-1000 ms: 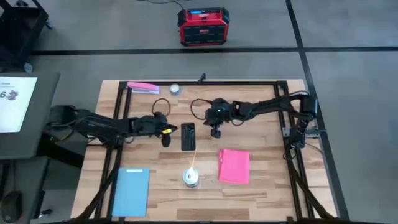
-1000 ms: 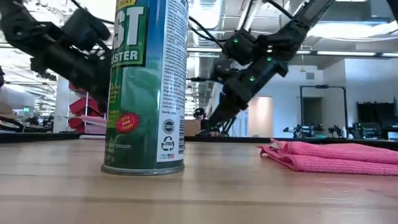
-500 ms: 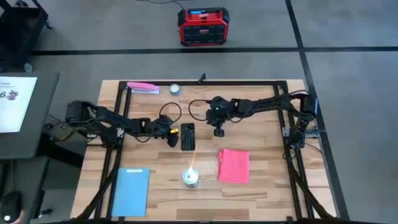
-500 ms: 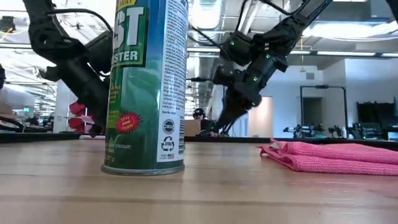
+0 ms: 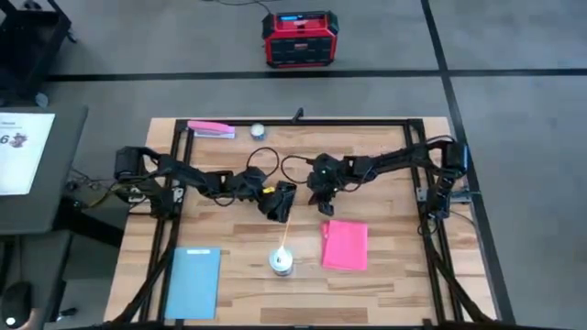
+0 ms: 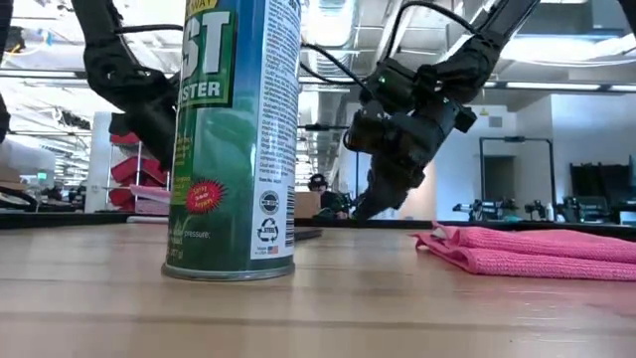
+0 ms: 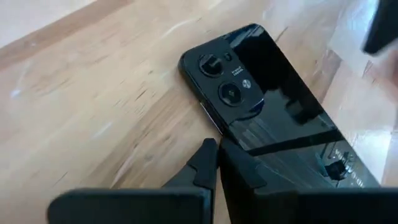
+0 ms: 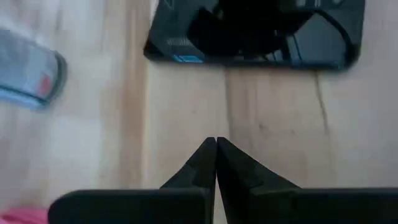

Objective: Apply microfiber cloth
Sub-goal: Spray the back of the black cellphone using the spray bottle

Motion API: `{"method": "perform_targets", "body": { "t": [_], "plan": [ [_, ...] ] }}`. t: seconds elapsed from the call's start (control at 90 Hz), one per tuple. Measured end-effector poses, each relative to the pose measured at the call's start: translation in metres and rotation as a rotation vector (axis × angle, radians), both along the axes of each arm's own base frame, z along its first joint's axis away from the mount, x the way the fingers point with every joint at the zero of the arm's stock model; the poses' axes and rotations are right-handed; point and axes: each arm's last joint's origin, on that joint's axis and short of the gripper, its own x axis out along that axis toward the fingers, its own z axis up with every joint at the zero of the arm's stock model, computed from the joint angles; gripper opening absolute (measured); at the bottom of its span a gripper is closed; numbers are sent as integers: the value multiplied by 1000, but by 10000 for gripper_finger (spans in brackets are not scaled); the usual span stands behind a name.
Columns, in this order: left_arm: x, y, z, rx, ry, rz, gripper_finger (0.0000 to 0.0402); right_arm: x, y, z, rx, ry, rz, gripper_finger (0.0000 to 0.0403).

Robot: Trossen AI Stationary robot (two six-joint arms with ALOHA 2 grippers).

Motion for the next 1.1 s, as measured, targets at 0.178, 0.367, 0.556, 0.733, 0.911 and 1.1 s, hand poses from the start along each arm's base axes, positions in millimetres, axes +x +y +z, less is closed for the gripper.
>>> {"method": "perform_targets", "body": {
  "t": [0.178, 0.367, 0.556, 0.733, 0.911, 1.1],
  "plan": [
    [1, -4, 0, -3, -7, -16, 0, -6, 4, -1, 80, 92, -55, 0],
    [3, -15, 0, -13, -8, -49, 0, -2, 20, 1, 91, 84, -34, 0],
    [4, -27, 1, -58, -34, -44, 0, 7, 23, 7, 48, -10, -64, 0],
    [7, -37, 4, -77, -78, -33, 0, 0, 22, 2, 58, 77, -83, 0],
    [11, -39, 9, -82, -148, -12, 0, 1, 28, 2, 77, 86, -66, 10],
    [11, -40, 8, -84, -145, -12, 0, 10, 39, 9, 108, -5, -79, 66]
  ]
}}
